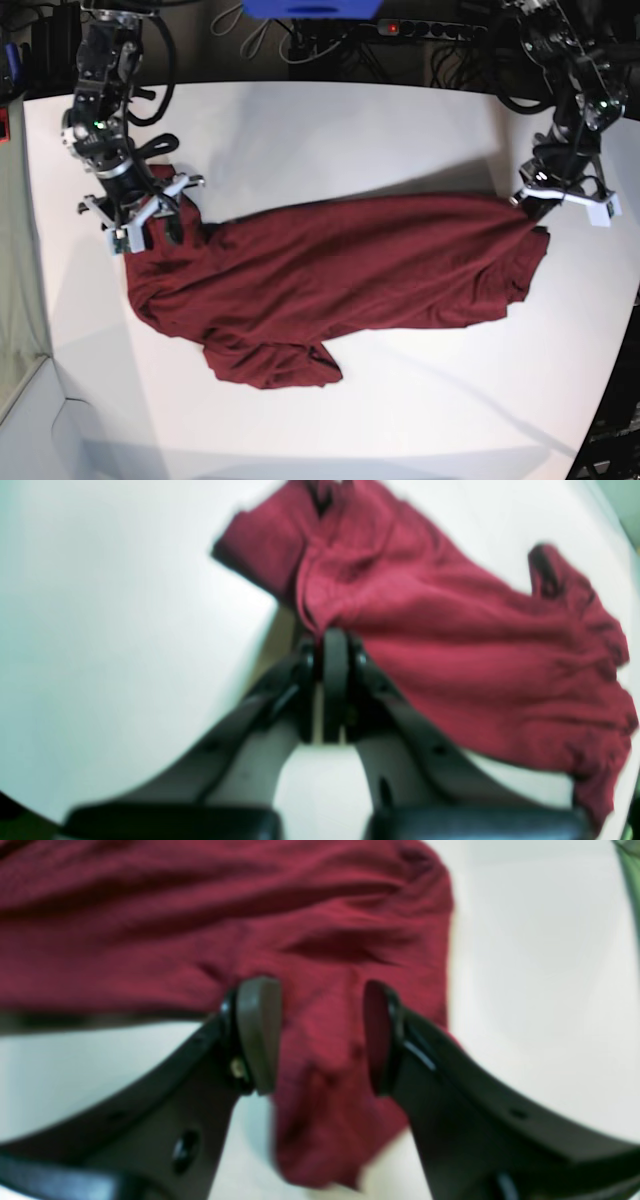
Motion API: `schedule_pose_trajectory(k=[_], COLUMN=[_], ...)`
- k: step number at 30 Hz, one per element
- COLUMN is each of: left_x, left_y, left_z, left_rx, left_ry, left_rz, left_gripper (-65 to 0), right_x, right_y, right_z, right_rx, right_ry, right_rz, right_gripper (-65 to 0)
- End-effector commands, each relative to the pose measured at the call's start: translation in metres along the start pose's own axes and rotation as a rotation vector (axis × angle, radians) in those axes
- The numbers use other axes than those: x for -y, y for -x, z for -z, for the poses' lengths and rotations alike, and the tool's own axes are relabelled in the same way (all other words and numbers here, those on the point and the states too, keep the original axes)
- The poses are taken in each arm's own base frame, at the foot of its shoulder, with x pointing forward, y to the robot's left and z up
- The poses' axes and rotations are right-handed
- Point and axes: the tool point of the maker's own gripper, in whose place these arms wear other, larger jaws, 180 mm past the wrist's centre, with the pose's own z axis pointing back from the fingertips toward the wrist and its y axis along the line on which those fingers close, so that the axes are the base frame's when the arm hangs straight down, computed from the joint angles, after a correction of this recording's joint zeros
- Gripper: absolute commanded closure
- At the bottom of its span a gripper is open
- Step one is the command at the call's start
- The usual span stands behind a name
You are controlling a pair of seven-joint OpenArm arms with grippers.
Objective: Layout the t-shirt on the table in an organized manner, then fold the t-shirt properly
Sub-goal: 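Pull the shirt ends apart with both grippers to spread it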
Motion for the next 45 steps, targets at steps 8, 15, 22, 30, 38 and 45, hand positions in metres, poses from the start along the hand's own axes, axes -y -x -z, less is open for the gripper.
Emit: schedule_pose_trajectory(k=[8,15,22,30,38,45], left_x=[-0.033,-0.047,-0.059,-0.059,-0.06,-0.066], left_y=[-0.007,-0.006,0.003,0.002,-0.006,0.001], left_z=[-0.019,-0.024,-0.026,-0.026,-0.026,-0.022], left_rx=[0.032,0.032,0.007,0.01,0.057,0.037], left_ry=[-0.078,-0.111,-0.141,-0.141,-0.144,-0.153], left_rz=[0.014,0.006,-0.003,0.0,0.002,-0.015], left_gripper=[-0.2,-0.2,-0.2,-0.2,-0.2,-0.2], right_x=[0.0,-0.005,-0.009,-0.039,-0.05,-0.049], right_y=[-0.015,-0.008,0.003,0.006,0.017,0.021], right_z=[0.0,-0.001,-0.005,0.001,0.018,0.03], right_rx=[0.053,0.04,0.016,0.007,-0.03,-0.048], right_ry=[-0.004,-0.01,-0.014,-0.086,-0.126,-0.131], right_rz=[-0.001,0.015,0.025,0.02,0.032,0.046], right_gripper=[-28.0,-28.1,-28.1,-36.0,-45.1,-45.0])
